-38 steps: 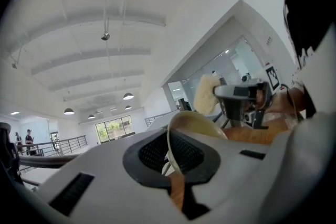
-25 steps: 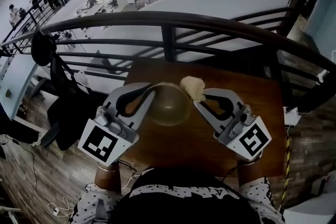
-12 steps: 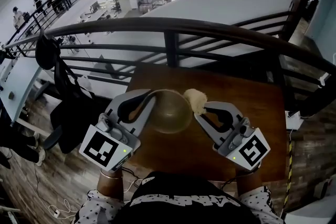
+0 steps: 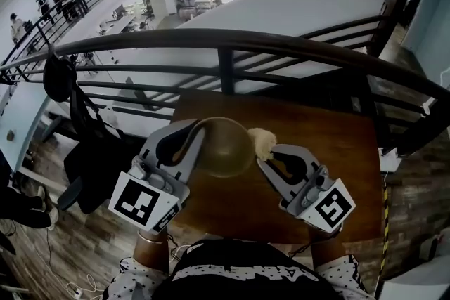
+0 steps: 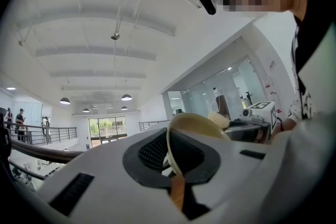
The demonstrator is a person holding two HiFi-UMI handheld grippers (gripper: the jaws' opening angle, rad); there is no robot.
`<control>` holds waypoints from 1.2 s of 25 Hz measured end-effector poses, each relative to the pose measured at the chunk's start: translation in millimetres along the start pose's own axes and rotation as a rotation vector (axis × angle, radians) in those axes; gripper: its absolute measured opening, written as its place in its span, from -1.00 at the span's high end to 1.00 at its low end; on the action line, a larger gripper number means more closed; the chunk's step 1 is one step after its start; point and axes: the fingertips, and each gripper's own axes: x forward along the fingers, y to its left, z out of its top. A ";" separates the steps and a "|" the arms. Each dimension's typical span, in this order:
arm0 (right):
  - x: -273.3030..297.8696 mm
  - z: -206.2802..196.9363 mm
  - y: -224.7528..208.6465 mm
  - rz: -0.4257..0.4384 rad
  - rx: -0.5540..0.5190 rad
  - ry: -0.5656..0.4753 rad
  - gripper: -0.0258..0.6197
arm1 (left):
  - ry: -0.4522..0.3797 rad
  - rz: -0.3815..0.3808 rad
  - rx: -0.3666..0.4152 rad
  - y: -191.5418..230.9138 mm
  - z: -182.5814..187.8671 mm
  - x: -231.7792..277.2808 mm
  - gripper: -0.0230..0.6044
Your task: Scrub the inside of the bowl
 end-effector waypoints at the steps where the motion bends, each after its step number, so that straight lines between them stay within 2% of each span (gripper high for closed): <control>1: 2.3 -0.8 -0.3 -0.003 0.005 0.000 0.78 | -0.009 0.006 -0.014 4.9 1.4 0.6 0.86; 13: 41.5 -0.8 14.3 -0.047 0.019 -0.021 0.78 | -0.136 0.030 -0.155 55.7 15.9 0.0 0.86; 24: 63.8 -1.0 20.1 -0.059 0.017 -0.047 0.78 | -0.207 -0.003 -0.202 73.2 25.7 6.3 0.86; 30: 69.3 -14.4 24.5 -0.053 0.038 -0.021 0.78 | -0.223 -0.008 -0.229 75.2 21.9 12.5 0.86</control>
